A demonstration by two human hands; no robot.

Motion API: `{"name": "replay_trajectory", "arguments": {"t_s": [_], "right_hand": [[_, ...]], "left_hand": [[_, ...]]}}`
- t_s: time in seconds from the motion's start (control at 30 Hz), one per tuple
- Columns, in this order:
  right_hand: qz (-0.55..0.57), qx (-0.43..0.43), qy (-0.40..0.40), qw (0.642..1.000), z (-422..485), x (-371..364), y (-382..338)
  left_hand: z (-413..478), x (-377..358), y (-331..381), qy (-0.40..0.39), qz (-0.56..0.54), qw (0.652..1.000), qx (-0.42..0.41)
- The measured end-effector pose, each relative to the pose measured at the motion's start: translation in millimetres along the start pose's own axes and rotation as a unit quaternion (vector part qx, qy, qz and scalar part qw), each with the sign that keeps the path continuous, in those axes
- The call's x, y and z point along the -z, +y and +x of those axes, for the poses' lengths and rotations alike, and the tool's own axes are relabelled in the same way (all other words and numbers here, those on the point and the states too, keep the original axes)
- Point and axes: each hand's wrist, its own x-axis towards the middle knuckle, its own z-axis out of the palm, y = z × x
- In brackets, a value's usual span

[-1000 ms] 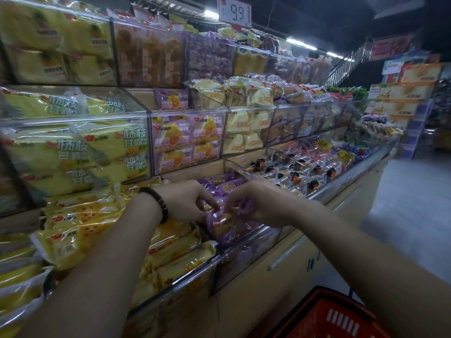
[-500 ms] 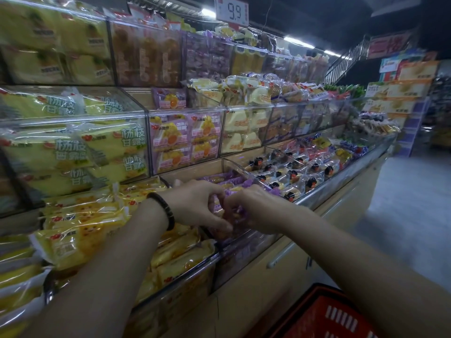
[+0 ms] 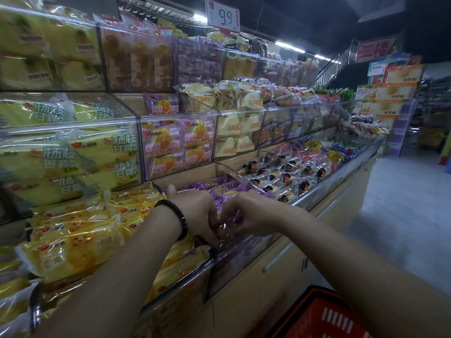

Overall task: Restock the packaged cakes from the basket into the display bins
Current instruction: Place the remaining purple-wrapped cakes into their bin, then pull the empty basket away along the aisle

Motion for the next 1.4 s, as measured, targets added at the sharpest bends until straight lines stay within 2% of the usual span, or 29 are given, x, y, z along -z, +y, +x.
{"name": "replay_trajectory", "arguments": {"t_s": [0.13,0.17,0.27,0.37,0.47,0.77,0.87,0.97,1.03,1.13,1.4], "right_hand": [[0.011,0.016,-0.056,0.998,-1,16,2],[0.016,0.014,-0.049,0.999,-3,24,2],[0.040,-0.013,0.046,0.998,-12,46,8],[0.000,-0.016,0.047,0.999,-17,44,9],[-0.016,-0.036,0.043,0.998,-15,27,14],[-0.058,-0.079,0.073,0.993,-12,0,15],[-0.014,-0.076,0.083,0.994,-19,4,12],[0.067,-0.108,0.158,0.979,-36,16,15],[0.083,-0.138,0.189,0.969,-49,21,19],[0.086,-0.174,0.193,0.962,-67,24,24],[0.149,-0.230,0.196,0.942,-115,16,8]], "left_hand": [[-3,1,0,0.009,-0.014,1.000,-0.006],[-4,1,-2,0.011,-0.032,0.999,-0.007],[-4,1,-12,0.004,-0.091,0.996,-0.017],[-2,3,-11,0.038,-0.149,0.988,-0.022],[-1,1,-4,0.067,-0.149,0.986,-0.040],[4,-8,6,0.062,-0.101,0.993,-0.012],[3,-9,10,0.062,-0.097,0.993,-0.010],[-1,-9,10,0.051,-0.111,0.992,-0.012],[-5,-5,9,0.040,-0.109,0.993,-0.015],[-13,0,9,0.037,-0.100,0.994,-0.028],[-53,5,30,0.133,-0.212,0.964,-0.088]]}}
